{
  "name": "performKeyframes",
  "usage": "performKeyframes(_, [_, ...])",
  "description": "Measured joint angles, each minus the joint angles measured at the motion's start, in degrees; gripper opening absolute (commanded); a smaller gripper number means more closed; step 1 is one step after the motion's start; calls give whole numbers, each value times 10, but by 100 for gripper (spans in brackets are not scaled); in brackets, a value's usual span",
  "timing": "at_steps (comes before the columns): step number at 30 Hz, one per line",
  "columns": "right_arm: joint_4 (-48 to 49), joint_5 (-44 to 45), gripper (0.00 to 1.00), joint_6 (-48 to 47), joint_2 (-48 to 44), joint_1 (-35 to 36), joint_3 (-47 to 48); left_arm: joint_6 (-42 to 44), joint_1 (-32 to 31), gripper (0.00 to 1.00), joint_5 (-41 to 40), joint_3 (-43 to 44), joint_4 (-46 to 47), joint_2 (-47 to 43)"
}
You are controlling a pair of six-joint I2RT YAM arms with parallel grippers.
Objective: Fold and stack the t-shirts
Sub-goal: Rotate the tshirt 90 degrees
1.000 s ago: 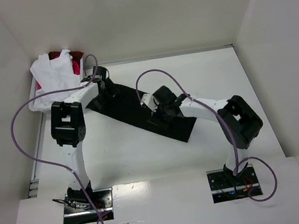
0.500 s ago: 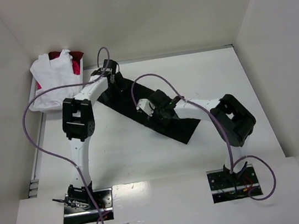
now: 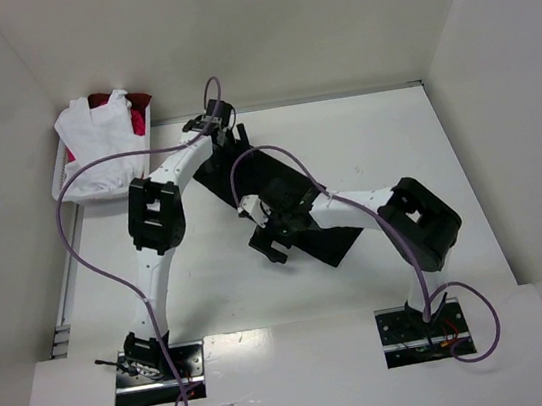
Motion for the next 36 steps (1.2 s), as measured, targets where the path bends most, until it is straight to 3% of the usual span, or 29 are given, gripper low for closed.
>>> performKeyframes(10, [-3,157,100,30,-2,2,6,11,-3,100,7,0,-6,0])
performKeyframes(19, [-6,228,100,28,-9,-82,25,12,-2,100,7,-6,-6,0])
performKeyframes(28, [-7,201,100,23,-36,-121,24,23,0,100,13,-10,-5,0])
performKeyframes(36, [-2,116,100,26,-129,-153,15,24,7,100,21,-14,-6,0])
